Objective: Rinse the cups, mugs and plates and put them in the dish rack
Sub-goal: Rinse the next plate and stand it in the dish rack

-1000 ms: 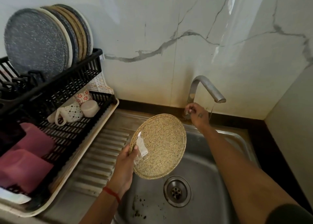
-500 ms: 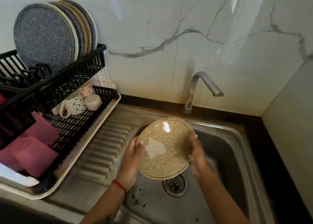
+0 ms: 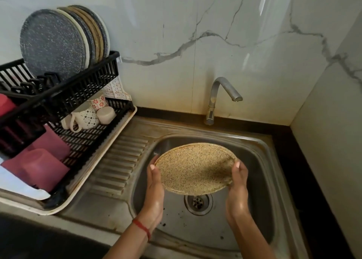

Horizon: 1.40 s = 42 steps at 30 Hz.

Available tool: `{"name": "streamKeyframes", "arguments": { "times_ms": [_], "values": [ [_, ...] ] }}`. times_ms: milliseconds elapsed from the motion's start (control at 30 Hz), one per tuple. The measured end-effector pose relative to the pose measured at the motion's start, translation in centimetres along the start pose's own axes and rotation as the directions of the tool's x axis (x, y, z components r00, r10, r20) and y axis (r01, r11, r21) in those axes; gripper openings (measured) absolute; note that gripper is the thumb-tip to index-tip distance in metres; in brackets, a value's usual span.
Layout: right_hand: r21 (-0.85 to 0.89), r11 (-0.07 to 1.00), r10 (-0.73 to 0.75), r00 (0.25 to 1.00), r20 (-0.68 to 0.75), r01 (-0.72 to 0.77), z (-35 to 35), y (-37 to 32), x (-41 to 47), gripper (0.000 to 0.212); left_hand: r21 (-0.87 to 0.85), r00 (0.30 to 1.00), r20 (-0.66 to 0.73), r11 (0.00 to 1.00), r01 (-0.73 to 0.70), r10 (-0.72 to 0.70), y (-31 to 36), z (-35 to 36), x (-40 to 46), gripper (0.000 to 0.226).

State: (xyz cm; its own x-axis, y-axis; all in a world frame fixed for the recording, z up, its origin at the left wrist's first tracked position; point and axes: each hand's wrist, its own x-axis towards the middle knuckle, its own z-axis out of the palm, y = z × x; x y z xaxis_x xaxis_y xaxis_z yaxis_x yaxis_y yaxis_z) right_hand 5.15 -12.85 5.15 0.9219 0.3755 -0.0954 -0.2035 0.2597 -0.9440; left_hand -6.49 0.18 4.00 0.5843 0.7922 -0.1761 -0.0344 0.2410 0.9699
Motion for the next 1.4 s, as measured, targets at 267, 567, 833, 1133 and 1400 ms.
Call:
{"name": "streamKeyframes", "arguments": {
  "times_ms": [267,567,833,1133,1400],
  "values": [
    [0.038,0.999,-0.006,0.997,-0.073,0.009,-0.8,1.4,-2.7,0.054,-0.047,1.000,-0.008,0.999,-0.018,0.018,-0.4,-1.2,-1.9,0.064],
    [-0.020,0.998,-0.066,0.977,-0.204,0.063,1.2,0.3,-4.1,0.031,-0.147,0.984,0.123,0.983,-0.110,0.128,1.1,-2.5,-2.0,0.066],
    [-0.050,0.995,-0.094,0.935,-0.342,0.082,4.4,0.1,-6.1,0.026,-0.010,0.888,0.402,0.971,-0.240,0.223,4.5,-6.3,-1.4,0.091],
    [-0.087,0.996,-0.025,0.904,-0.428,-0.013,4.6,1.9,-7.7,0.048,0.146,0.838,0.546,0.982,-0.118,0.020,4.9,-8.1,-2.6,0.133],
    [-0.232,0.970,-0.021,0.934,-0.357,-0.066,5.4,0.3,-5.0,0.050,0.258,0.859,0.510,0.961,-0.103,-0.045,7.4,-8.3,-1.1,0.110]
  ]
}}
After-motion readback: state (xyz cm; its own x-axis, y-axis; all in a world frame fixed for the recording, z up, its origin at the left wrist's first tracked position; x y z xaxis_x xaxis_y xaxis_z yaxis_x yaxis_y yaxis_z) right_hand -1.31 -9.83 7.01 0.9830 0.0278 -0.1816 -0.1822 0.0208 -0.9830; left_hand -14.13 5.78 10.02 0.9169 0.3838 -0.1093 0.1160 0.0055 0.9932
